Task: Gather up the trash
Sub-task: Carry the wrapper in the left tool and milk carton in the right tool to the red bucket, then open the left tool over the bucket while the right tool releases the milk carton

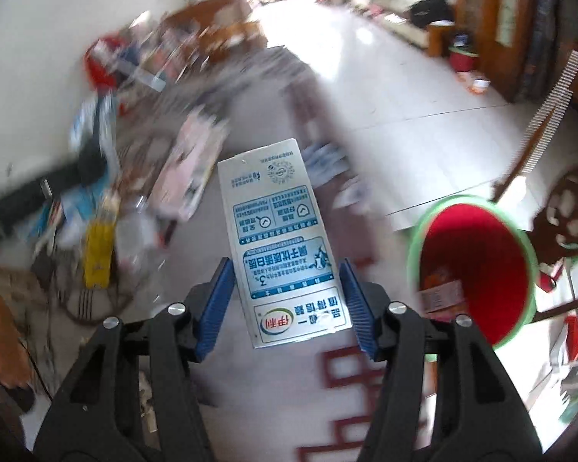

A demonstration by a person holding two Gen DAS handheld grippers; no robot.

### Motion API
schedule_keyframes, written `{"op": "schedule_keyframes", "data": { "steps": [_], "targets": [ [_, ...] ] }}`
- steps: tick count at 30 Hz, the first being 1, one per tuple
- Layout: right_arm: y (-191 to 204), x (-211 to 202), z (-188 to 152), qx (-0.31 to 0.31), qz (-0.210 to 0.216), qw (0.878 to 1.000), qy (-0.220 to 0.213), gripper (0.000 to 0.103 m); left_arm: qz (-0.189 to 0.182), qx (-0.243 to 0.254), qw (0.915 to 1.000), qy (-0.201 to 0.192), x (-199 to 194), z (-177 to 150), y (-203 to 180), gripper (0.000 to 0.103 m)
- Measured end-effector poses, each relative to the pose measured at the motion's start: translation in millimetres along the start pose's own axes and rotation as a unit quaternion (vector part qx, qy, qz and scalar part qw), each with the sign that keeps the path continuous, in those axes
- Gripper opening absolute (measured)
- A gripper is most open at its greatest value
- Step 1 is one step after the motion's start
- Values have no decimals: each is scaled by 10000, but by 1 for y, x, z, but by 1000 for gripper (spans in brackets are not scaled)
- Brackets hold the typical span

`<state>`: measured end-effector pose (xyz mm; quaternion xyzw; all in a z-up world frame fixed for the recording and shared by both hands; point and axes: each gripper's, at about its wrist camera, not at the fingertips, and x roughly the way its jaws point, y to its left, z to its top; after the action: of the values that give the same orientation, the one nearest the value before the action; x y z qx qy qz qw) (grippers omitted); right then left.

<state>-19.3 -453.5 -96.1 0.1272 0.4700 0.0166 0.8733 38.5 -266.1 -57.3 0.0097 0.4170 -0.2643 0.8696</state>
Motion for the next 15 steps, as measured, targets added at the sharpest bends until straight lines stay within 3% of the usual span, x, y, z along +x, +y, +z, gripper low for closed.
{"op": "schedule_keyframes", "data": {
  "steps": [4,8,15],
  "targets": [
    [-61,-29,5,671,-382,9963,-388,55,-357,278,9988,181,30,9,-42,26],
    [-122,-39,-4,1369,-638,9876,-430,55,-729,607,9943,481,69,13,-90,26],
    [-173,-31,-19,1927,-735,9777,-393,55,-1175,1093,9817,1022,127,4,-160,26]
  ]
}}
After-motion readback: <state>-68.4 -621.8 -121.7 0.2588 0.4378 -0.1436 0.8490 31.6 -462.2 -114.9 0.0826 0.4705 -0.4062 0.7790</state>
